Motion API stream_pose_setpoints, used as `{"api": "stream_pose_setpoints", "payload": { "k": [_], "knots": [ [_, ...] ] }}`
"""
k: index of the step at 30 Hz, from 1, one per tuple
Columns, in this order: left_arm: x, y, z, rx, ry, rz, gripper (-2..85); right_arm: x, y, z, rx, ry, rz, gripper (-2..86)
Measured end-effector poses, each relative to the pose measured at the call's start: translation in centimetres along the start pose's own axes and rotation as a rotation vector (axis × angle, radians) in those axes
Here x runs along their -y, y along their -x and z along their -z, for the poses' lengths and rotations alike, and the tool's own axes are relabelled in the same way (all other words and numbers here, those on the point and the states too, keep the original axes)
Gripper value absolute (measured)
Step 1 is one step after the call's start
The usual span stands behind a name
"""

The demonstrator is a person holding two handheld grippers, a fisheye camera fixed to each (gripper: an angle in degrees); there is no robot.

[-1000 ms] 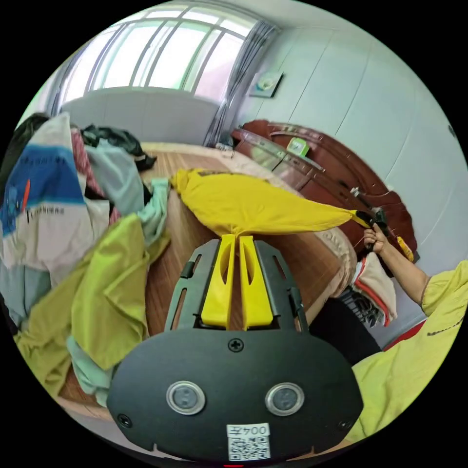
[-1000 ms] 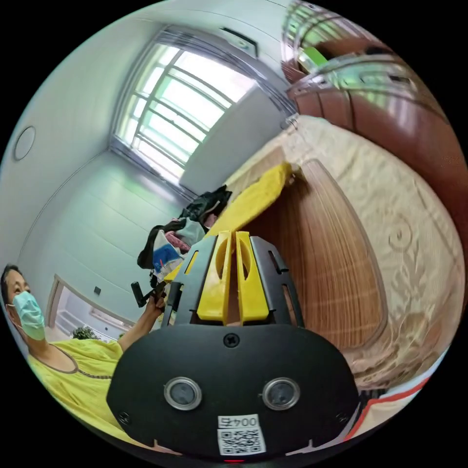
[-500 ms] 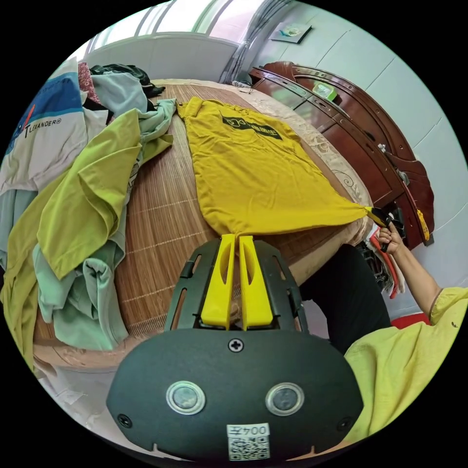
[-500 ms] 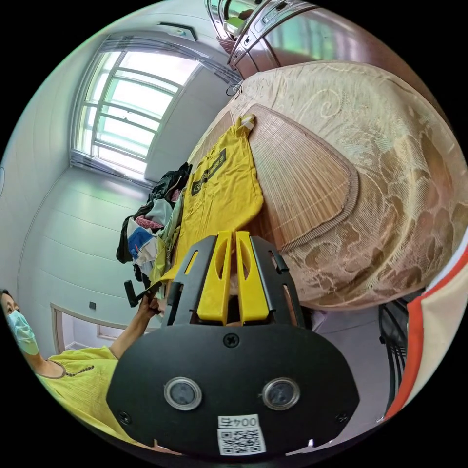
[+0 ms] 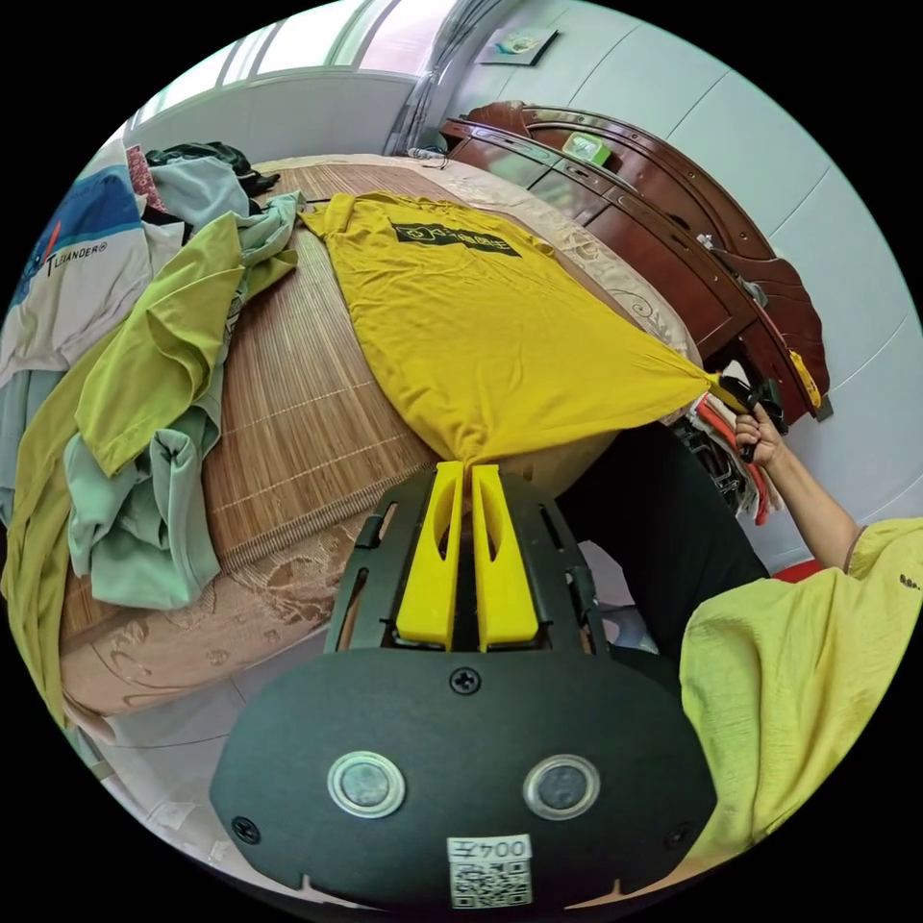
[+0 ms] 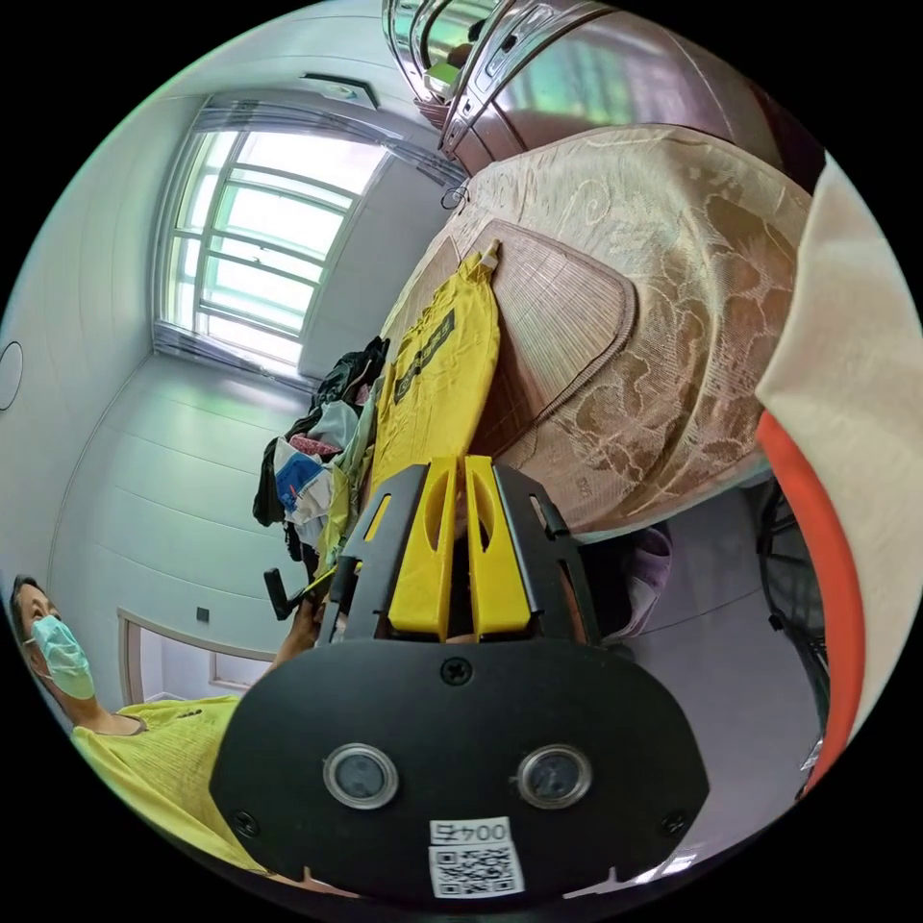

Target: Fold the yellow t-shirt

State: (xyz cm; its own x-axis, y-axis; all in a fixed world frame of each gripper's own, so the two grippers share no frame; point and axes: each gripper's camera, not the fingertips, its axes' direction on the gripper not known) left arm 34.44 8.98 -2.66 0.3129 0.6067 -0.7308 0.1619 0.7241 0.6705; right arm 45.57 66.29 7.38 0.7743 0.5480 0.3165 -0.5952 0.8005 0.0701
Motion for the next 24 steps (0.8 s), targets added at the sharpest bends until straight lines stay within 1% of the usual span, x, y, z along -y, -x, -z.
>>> {"api": "stream_pose_setpoints", "payload": {
  "k": [17, 24],
  "knots": [
    [-7.9, 0.2, 7.9, -0.004, 0.001, -0.06, 1.3, -11.6, -1.4, 8.4, 0.072, -0.022, -0.085, 0.0],
    [-9.7, 0.5, 11.3, 0.041, -0.001, -0.088, 1.3, -14.5, -0.3, 10.2, 0.07, 0.0, -0.084, 0.1]
  ]
}}
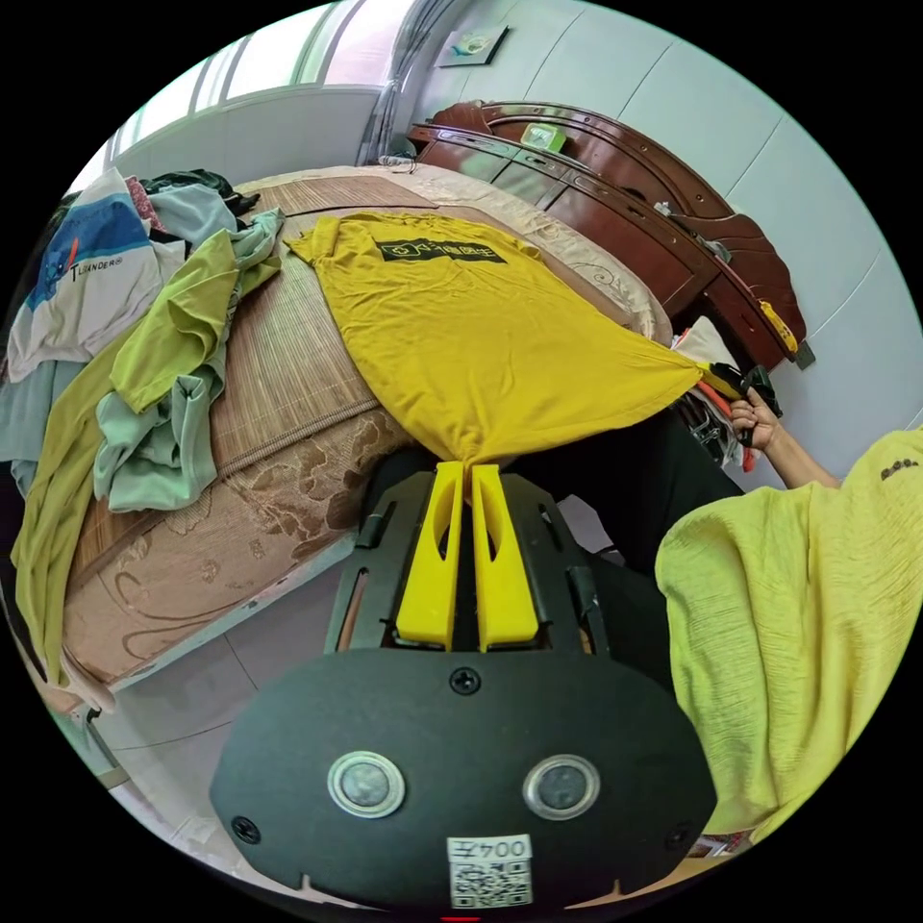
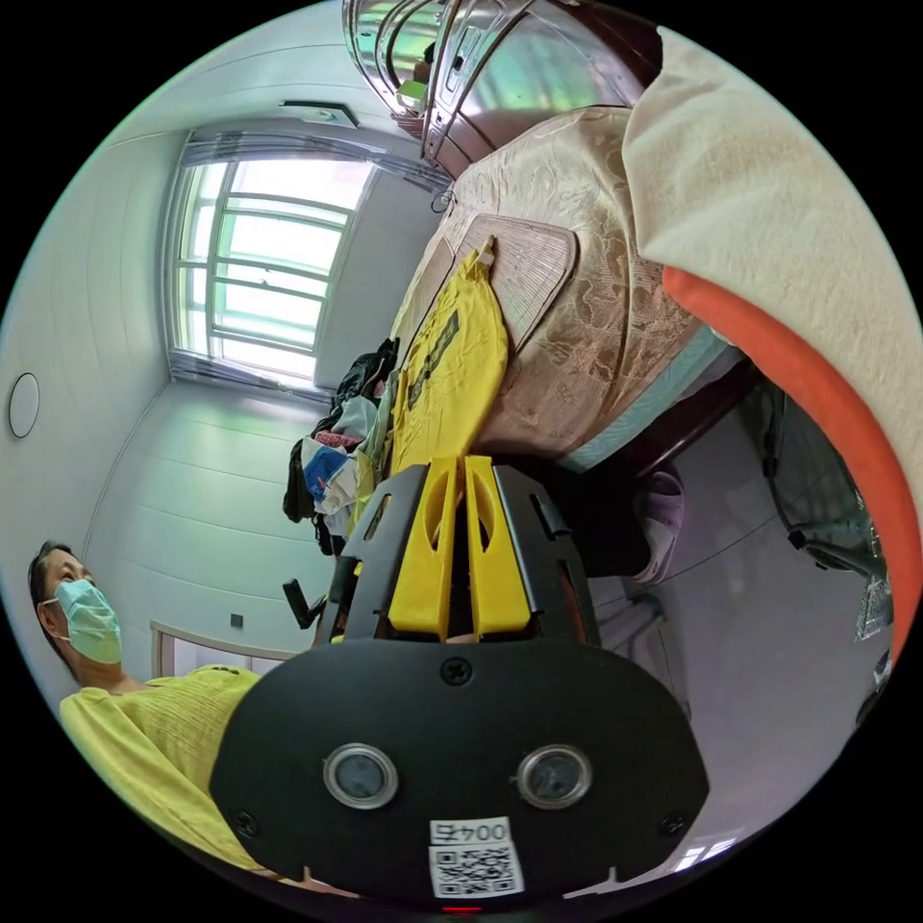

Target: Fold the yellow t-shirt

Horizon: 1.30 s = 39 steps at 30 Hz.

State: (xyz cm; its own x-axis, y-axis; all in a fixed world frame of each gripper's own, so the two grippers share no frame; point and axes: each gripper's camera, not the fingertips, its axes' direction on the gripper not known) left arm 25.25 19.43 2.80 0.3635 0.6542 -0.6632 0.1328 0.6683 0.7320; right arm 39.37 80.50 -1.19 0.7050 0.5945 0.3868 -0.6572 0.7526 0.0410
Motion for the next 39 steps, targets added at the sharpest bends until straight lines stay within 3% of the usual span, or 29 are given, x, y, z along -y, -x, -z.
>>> {"api": "stream_pose_setpoints", "payload": {
  "k": [16, 28, 31, 35, 39],
  "knots": [
    [-0.3, 0.8, 7.9, 0.028, -0.034, -0.027, 1.4, -1.5, 4.7, 1.9, 0.01, 0.032, 0.047, 0.3],
    [-5.5, 2.4, 8.3, -0.093, -0.008, 0.013, 2.4, -6.5, 5.0, 1.6, -0.075, 0.016, -0.076, 3.0],
    [-7.3, 4.6, 9.8, -0.093, 0.003, 0.076, 2.8, -7.5, 6.2, 2.6, -0.204, -0.015, -0.101, 5.2],
    [-7.8, 8.4, 12.5, -0.054, -0.053, 0.166, 3.5, -5.7, 13.2, 2.6, -0.514, -0.05, 0.086, 7.1],
    [-0.4, 12.3, 12.2, -0.015, -0.096, 0.174, 5.7, -1.6, 20.7, -6.4, -0.532, 0.035, 0.316, 7.8]
  ]
}}
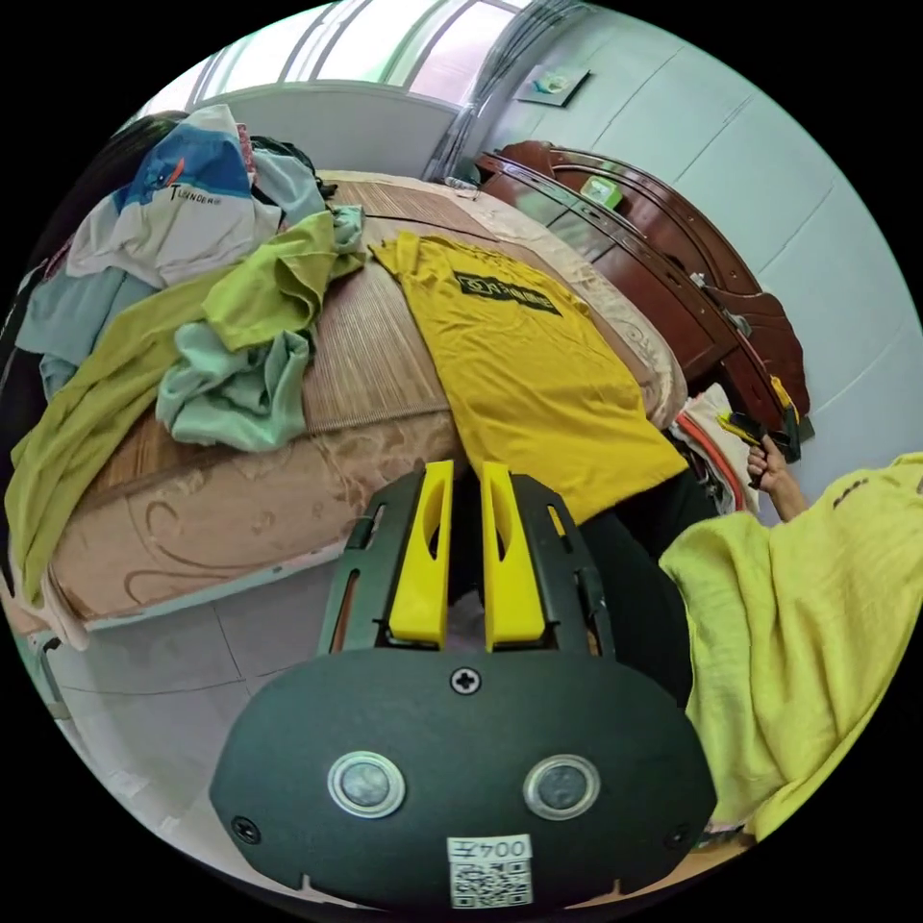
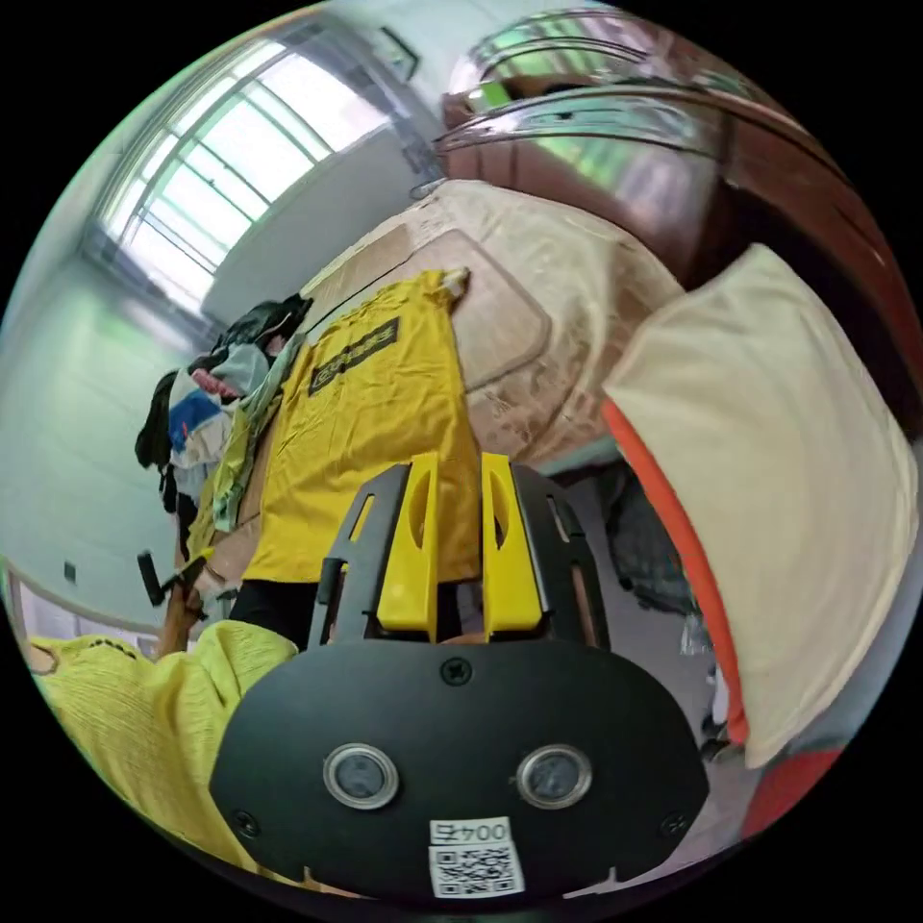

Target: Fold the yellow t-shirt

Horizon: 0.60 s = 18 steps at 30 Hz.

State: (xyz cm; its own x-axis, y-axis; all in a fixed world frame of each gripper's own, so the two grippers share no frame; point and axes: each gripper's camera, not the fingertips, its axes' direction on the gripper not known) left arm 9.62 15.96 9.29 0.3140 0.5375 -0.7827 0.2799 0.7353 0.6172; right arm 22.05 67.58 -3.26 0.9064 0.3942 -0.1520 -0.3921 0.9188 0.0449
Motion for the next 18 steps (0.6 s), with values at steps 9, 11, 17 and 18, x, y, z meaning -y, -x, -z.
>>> {"api": "stream_pose_setpoints", "payload": {
  "k": [9, 11, 17, 18],
  "knots": [
    [23.6, 2.1, -11.1, 0.061, 0.014, -0.035, 8.6, 12.6, 19.8, -19.6, 0.051, 0.001, 0.224, 8.5],
    [27.3, 3.3, -13.2, 0.099, 0.02, -0.007, 8.8, 14.1, 21.5, -22.4, -0.002, -0.029, 0.233, 8.5],
    [37.8, 7.6, -19.4, 0.214, 0.071, 0.067, 10.0, 14.3, 23.7, -29.6, -0.103, 0.061, 0.249, 7.3],
    [39.5, 8.1, -20.7, 0.217, 0.094, 0.061, 10.0, 13.7, 24.0, -30.9, -0.131, 0.096, 0.26, 6.7]
  ]
}}
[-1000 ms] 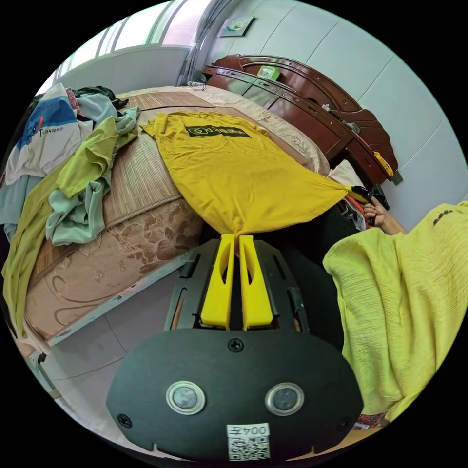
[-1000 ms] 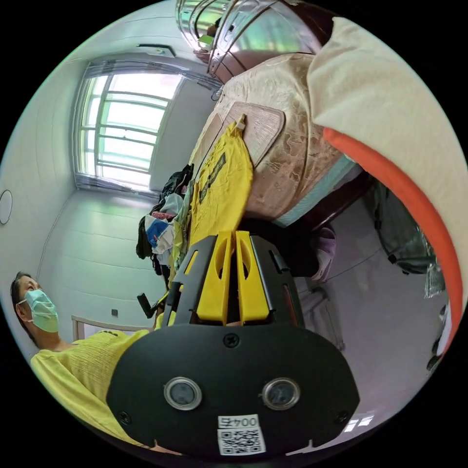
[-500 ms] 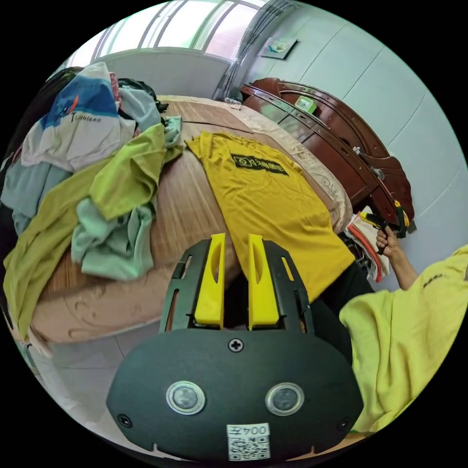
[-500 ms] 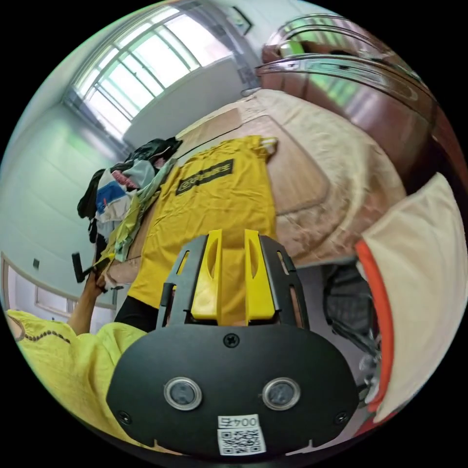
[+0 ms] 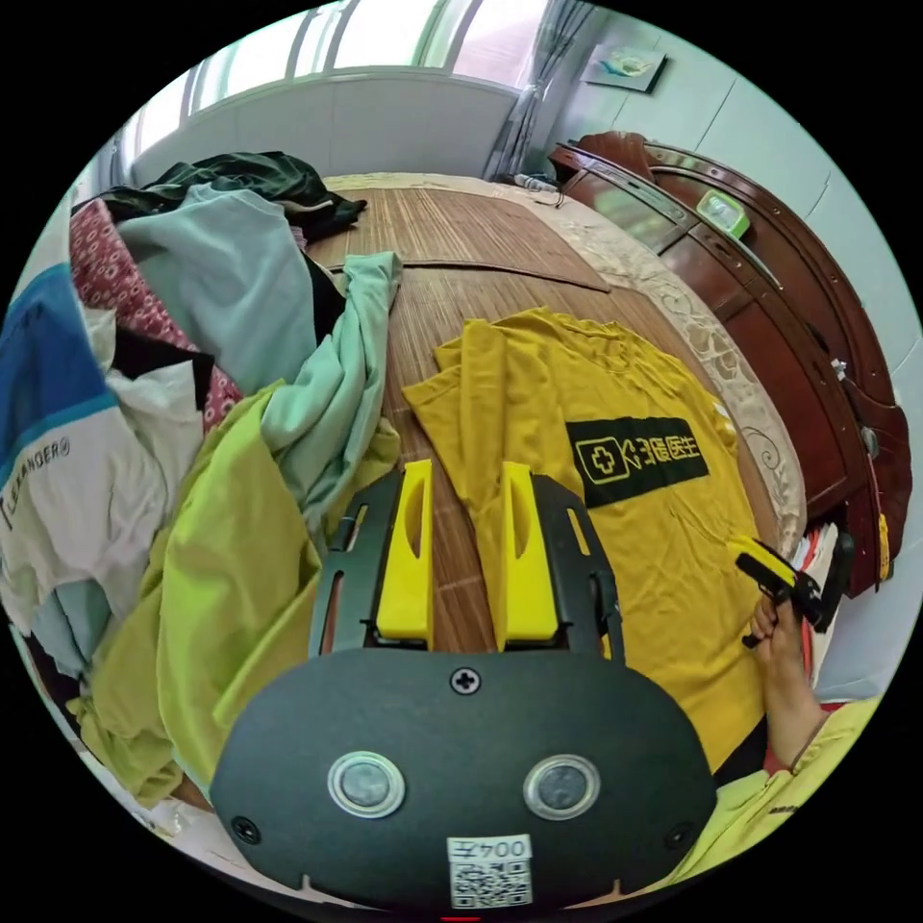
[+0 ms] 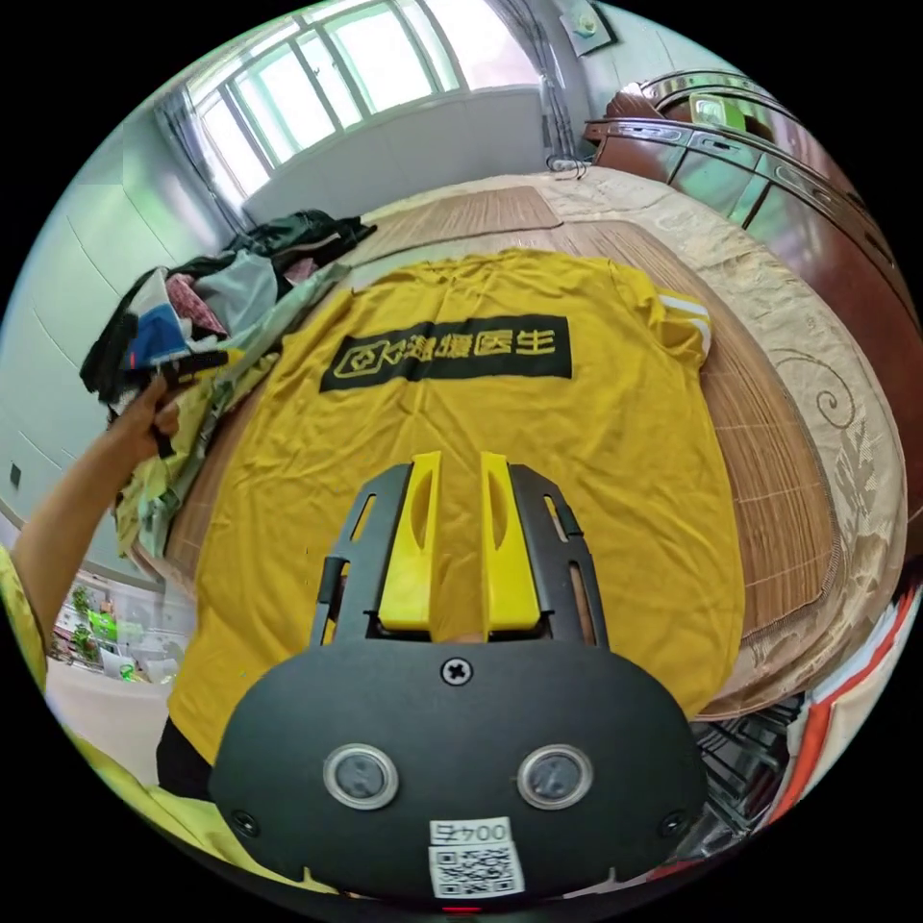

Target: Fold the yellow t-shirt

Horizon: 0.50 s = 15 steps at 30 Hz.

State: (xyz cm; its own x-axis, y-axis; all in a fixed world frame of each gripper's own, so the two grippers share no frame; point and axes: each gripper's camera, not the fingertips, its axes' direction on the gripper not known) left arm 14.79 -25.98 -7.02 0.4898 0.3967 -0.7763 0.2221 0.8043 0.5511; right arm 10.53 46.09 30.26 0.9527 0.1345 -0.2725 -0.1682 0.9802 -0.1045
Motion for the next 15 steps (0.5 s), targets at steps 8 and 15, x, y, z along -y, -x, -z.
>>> {"api": "stream_pose_setpoints", "payload": {
  "k": [8, 15],
  "knots": [
    [5.6, -0.6, -3.8, 0.143, -0.003, -0.149, 7.4, -1.8, 2.3, -2.3, 0.0, -0.048, 0.032, 4.4],
    [5.1, 4.0, -6.8, -0.069, 0.053, 0.028, 9.9, -2.1, 4.4, -3.1, -0.037, -0.068, 0.052, 4.4]
  ]
}}
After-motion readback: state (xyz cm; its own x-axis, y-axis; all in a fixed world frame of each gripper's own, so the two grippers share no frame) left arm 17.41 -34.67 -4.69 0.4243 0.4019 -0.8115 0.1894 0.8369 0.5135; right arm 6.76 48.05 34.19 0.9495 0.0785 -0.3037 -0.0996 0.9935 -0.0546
